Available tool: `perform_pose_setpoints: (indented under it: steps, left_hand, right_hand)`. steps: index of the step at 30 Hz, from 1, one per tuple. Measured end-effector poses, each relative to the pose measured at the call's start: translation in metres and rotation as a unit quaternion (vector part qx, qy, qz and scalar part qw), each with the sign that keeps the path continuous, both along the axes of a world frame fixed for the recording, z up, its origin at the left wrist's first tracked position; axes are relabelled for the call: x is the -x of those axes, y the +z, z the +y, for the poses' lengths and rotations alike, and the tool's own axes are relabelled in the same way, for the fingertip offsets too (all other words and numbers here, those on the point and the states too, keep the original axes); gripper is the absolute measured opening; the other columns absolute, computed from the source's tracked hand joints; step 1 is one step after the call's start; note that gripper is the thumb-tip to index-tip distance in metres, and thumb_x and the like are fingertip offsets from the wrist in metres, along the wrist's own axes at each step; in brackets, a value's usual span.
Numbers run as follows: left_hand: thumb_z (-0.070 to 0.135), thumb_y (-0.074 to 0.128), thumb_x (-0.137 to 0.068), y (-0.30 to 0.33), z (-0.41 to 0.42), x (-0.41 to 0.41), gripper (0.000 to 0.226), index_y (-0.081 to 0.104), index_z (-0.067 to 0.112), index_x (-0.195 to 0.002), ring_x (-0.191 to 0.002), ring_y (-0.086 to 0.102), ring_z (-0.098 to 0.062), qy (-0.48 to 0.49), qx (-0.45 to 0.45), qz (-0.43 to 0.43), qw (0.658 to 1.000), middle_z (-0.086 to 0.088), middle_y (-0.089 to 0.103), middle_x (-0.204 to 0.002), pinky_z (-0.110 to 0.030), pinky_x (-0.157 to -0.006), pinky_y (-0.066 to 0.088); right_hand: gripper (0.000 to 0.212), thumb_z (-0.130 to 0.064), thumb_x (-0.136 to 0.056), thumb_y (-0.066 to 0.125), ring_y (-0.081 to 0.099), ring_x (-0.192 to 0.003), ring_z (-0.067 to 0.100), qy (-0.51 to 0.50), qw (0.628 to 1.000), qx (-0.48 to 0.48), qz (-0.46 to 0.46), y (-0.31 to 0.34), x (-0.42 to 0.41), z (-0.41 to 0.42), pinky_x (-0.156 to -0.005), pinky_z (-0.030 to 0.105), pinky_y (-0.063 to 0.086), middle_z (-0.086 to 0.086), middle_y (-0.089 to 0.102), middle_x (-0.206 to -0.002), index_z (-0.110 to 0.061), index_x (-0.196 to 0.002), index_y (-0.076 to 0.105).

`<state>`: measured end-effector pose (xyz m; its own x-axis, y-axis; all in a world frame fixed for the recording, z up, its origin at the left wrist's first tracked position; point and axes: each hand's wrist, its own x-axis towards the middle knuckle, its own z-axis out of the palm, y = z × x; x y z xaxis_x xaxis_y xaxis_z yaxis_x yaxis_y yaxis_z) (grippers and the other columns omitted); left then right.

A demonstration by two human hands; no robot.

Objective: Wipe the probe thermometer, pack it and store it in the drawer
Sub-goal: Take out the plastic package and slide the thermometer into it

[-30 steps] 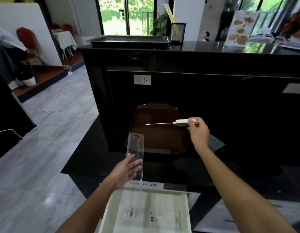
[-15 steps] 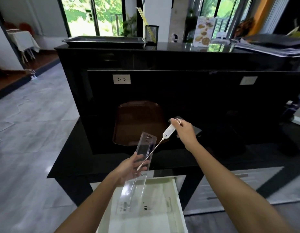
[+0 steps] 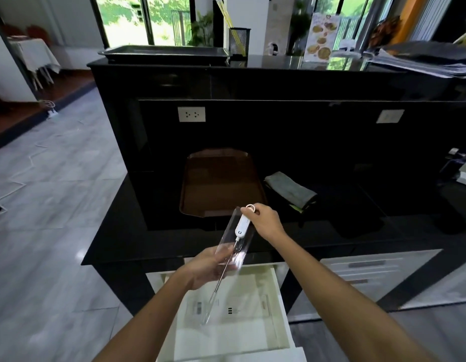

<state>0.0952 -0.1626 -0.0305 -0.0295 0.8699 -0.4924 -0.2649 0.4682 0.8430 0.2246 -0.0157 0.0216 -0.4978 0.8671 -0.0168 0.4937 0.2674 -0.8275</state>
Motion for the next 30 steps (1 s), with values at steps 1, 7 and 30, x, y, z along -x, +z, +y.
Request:
perform_pose_setpoints:
  steps: [1, 7, 30]
  left_hand:
    - [0.044, 0.070, -0.077, -0.001, -0.001, 0.000, 0.053, 0.060, 0.026, -0.125, -0.099, 0.064, -0.018, -0.003, -0.008, -0.005, 1.000, -0.003, 0.068, -0.118, -0.035, -0.090, 0.049]
    - [0.041, 0.089, -0.054, 0.004, -0.001, 0.000, 0.083, 0.056, 0.025, -0.128, -0.091, 0.065, -0.012, -0.025, -0.028, 0.001, 0.999, -0.003, 0.070, -0.116, -0.025, -0.077, 0.050]
    - [0.066, 0.032, -0.085, -0.018, -0.048, 0.045, 0.078, 0.044, 0.012, -0.141, -0.119, 0.057, -0.033, 0.124, -0.038, -0.387, 0.913, -0.019, 0.048, -0.141, -0.042, -0.089, 0.053]
  right_hand:
    - [0.033, -0.043, -0.091, 0.060, 0.057, -0.070, 0.014, -0.013, 1.000, -0.009, -0.005, -0.003, 0.002, -0.003, -0.060, 0.028, 0.040, 0.000, 0.061, -0.073, -0.011, -0.081, 0.063]
    - [0.029, -0.045, -0.087, 0.063, 0.057, -0.082, 0.016, -0.063, 0.994, -0.084, -0.017, -0.015, 0.009, -0.012, -0.069, 0.030, 0.047, 0.001, 0.056, -0.096, -0.017, -0.093, 0.064]
    - [0.011, -0.018, -0.090, 0.067, 0.069, -0.076, 0.020, -0.186, 0.882, 0.335, 0.275, -0.036, -0.040, 0.018, -0.051, 0.025, 0.055, 0.010, 0.068, -0.090, -0.011, -0.095, 0.062]
